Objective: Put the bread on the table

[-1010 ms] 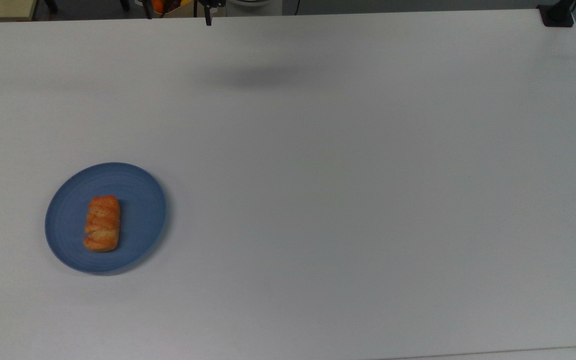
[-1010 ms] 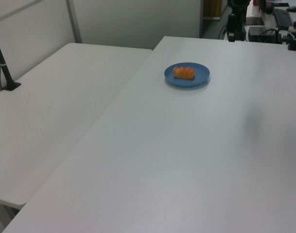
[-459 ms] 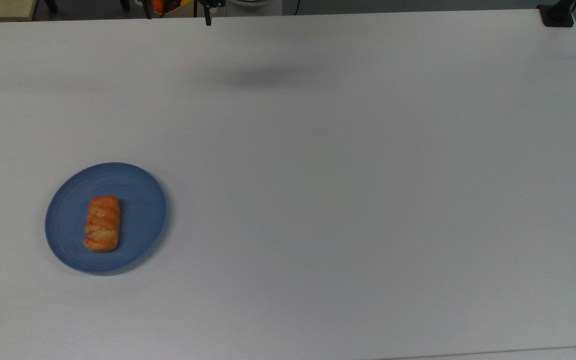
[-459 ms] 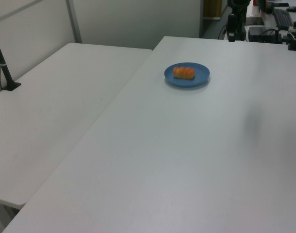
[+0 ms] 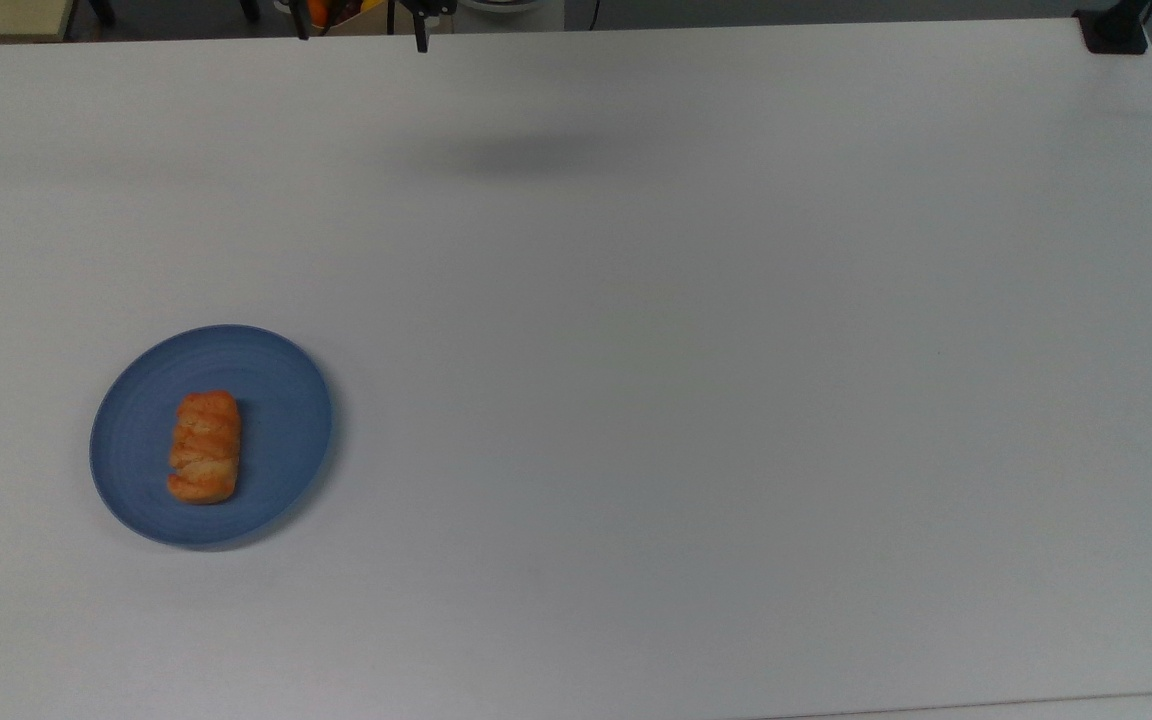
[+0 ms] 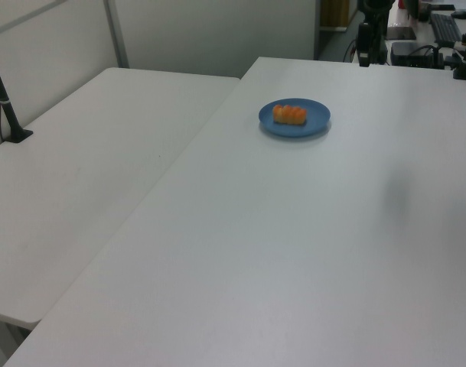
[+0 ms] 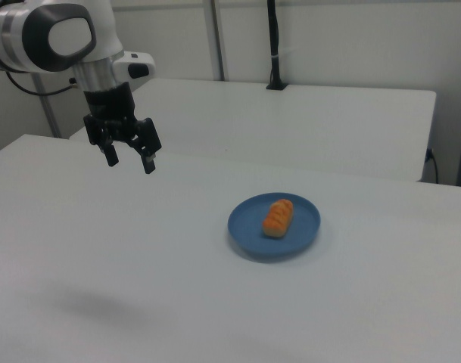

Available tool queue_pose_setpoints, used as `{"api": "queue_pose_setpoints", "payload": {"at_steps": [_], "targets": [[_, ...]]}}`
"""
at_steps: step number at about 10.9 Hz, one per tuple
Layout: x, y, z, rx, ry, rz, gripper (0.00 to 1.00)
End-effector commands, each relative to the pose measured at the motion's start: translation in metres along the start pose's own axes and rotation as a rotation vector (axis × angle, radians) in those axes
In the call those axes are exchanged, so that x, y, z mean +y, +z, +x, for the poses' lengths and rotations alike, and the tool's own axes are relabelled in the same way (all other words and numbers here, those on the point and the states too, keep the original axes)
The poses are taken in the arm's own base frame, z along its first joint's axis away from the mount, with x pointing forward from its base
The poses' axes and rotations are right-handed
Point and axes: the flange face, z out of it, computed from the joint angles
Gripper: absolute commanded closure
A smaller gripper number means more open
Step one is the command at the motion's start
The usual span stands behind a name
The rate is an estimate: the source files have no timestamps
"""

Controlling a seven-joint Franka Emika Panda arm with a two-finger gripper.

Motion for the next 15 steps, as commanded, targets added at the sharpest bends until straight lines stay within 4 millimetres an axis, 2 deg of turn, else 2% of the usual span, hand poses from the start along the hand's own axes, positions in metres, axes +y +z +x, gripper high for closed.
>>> {"api": "queue_pose_setpoints", "payload": {"at_steps": [1, 3, 5, 6, 8, 9, 11, 13, 15], "targets": [[-0.008, -0.006, -0.001, 0.01, -0.012, 0.001, 0.0], [-0.004, -0.003, 0.005, 0.01, -0.065, 0.003, 0.0], [0.015, -0.002, 0.019, 0.015, -0.141, -0.004, 0.0], [0.041, 0.005, 0.025, 0.006, -0.15, -0.005, 0.0], [0.085, 0.008, 0.037, 0.015, -0.164, -0.014, 0.0], [0.112, 0.019, 0.046, 0.008, -0.143, -0.022, 0.0], [0.149, 0.034, 0.064, 0.093, -0.095, -0.031, 0.0], [0.175, 0.055, 0.079, 0.168, -0.053, -0.038, 0.0], [0.183, 0.082, 0.101, 0.243, -0.04, -0.051, 0.0]]}}
